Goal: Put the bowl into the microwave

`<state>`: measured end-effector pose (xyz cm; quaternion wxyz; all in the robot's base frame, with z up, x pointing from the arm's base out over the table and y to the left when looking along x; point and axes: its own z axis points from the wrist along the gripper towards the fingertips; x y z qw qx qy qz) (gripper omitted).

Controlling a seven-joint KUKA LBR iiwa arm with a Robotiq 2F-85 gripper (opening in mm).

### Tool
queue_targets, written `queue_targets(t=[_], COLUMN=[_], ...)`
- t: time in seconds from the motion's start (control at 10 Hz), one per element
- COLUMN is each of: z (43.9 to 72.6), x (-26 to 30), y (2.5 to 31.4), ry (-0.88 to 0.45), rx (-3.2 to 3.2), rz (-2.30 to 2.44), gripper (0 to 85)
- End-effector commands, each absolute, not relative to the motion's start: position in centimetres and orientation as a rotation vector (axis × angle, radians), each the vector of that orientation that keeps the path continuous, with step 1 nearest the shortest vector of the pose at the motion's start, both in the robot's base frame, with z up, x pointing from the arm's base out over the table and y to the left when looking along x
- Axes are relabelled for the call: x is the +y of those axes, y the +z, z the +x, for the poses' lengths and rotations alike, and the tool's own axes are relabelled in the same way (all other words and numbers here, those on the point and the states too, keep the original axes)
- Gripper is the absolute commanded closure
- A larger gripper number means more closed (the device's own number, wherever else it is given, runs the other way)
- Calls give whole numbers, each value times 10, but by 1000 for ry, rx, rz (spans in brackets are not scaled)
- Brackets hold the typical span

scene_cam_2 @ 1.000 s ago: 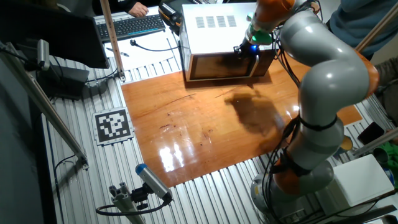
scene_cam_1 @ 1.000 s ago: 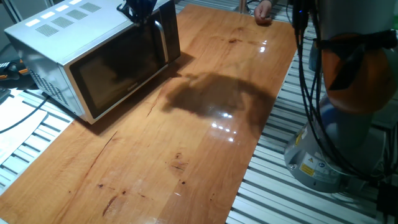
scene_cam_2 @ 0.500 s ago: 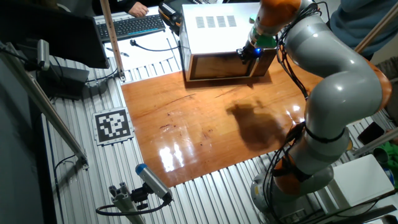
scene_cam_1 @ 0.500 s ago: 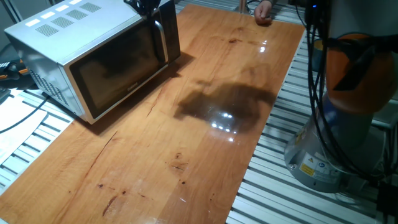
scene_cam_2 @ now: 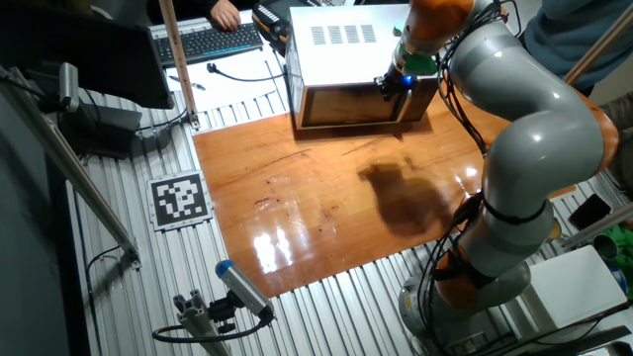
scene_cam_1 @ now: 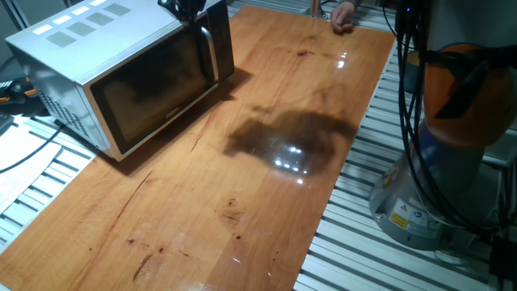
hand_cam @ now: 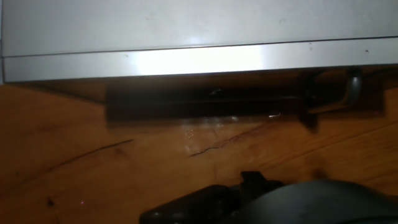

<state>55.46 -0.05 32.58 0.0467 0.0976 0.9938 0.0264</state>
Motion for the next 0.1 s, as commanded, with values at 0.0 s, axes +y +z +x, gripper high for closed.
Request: queue_targets(t=[0.0], z=[556], x=[1], y=[325], ry=[83], rx=[3029], rz=[296], gripper=[850])
